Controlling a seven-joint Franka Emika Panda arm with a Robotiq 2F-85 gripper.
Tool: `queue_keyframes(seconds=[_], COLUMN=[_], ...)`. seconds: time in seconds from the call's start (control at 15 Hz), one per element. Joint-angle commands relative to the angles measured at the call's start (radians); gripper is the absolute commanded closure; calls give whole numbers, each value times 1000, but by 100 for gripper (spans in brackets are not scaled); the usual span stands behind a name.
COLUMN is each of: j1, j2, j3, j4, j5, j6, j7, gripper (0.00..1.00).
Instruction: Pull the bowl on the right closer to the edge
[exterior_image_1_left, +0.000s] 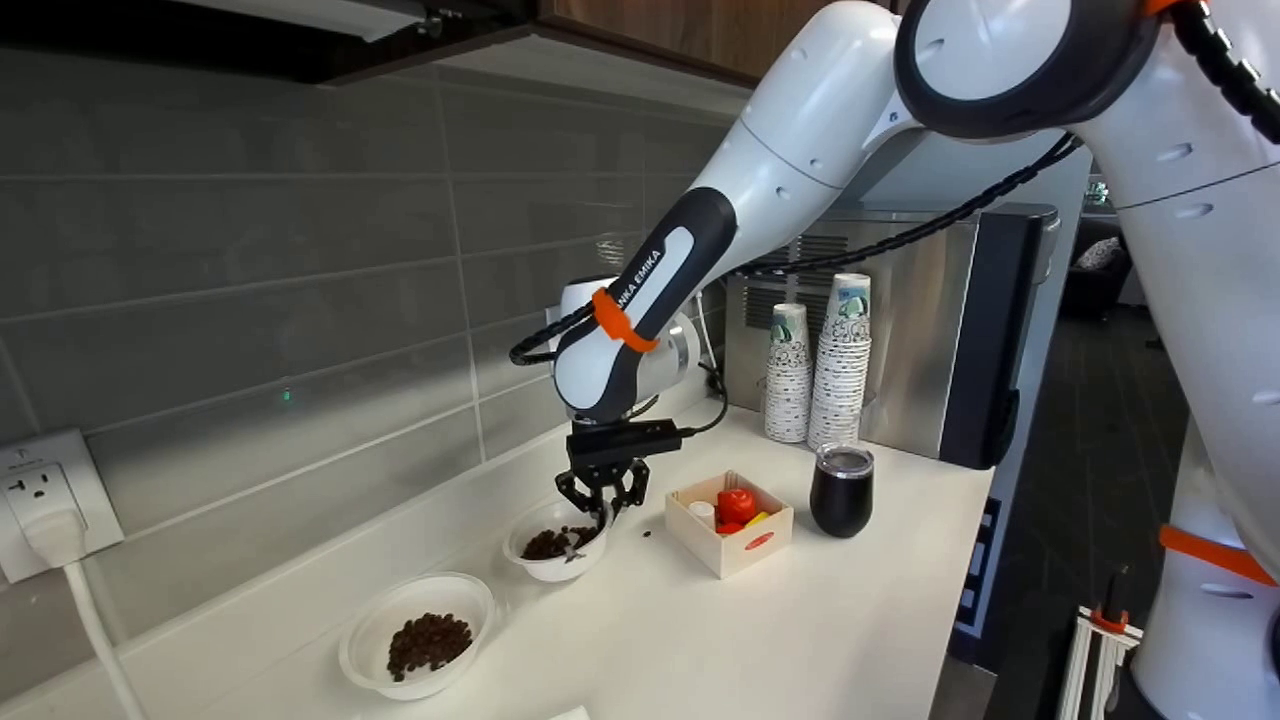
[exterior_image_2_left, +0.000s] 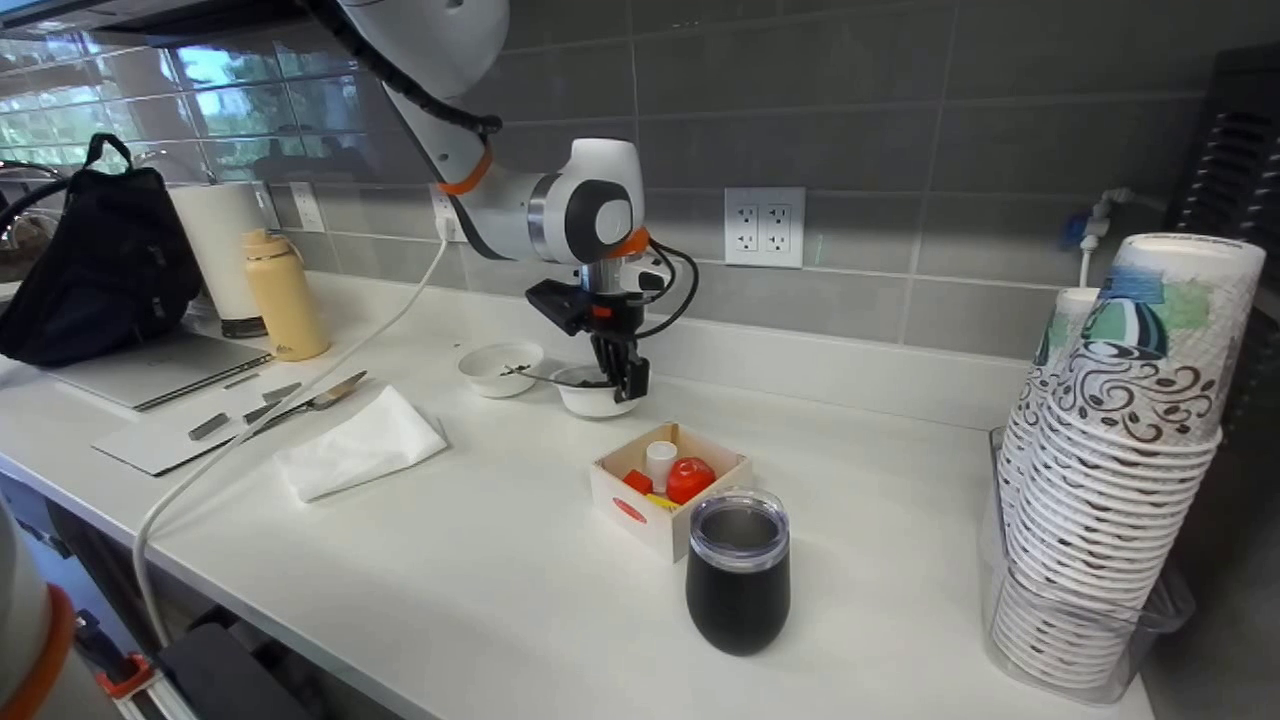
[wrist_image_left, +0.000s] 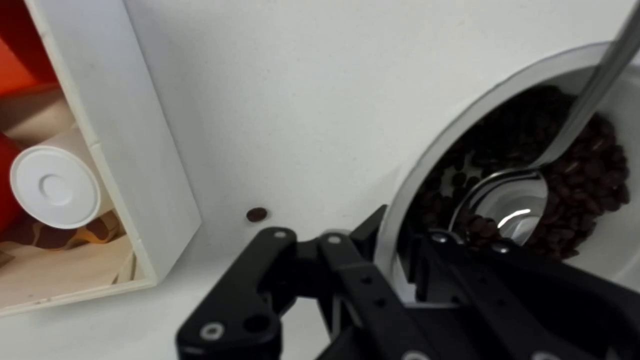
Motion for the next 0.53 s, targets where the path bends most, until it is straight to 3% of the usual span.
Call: queue_keyframes(seconds=[0.0, 0.47], j1=[2, 3], j2=[-36, -171], j3=[9, 34], j4=[-59, -244], j5=[34, 47], j6=[13, 33], j7=[-32, -72], gripper=[98, 98])
